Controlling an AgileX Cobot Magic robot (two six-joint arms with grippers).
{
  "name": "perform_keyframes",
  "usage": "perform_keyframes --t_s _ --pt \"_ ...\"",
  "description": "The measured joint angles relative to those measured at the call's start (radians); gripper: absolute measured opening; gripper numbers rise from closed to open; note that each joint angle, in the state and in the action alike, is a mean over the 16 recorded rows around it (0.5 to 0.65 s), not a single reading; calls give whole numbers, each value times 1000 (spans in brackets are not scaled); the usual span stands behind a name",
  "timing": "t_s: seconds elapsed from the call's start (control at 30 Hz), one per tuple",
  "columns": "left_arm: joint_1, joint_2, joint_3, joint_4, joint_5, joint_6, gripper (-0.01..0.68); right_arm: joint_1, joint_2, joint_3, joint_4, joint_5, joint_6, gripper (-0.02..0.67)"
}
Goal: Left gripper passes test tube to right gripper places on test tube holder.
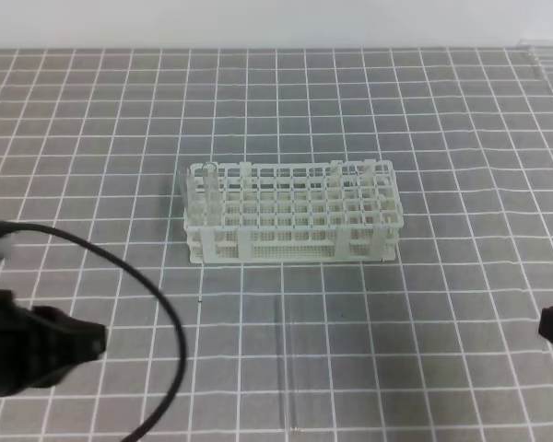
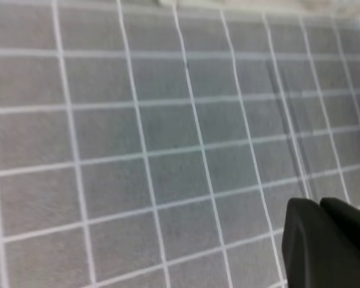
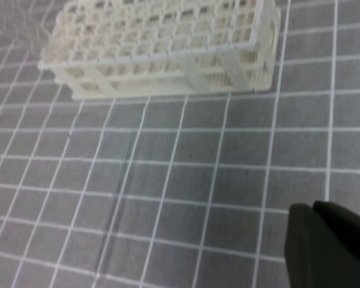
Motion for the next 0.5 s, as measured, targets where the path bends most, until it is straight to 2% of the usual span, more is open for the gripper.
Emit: perform_keyframes --t_s 0.13,0.27,0.5 --pt "-103 147 -29 -43 -29 -1 -1 0 36 -6 -3 20 -7 -13" --pt "-229 290 -83 -23 -52 -71 -1 0 51 -7 -3 33 -14 -13" --pt "-460 534 -279 81 0 -249 -1 0 53 -7 -1 48 -19 -13"
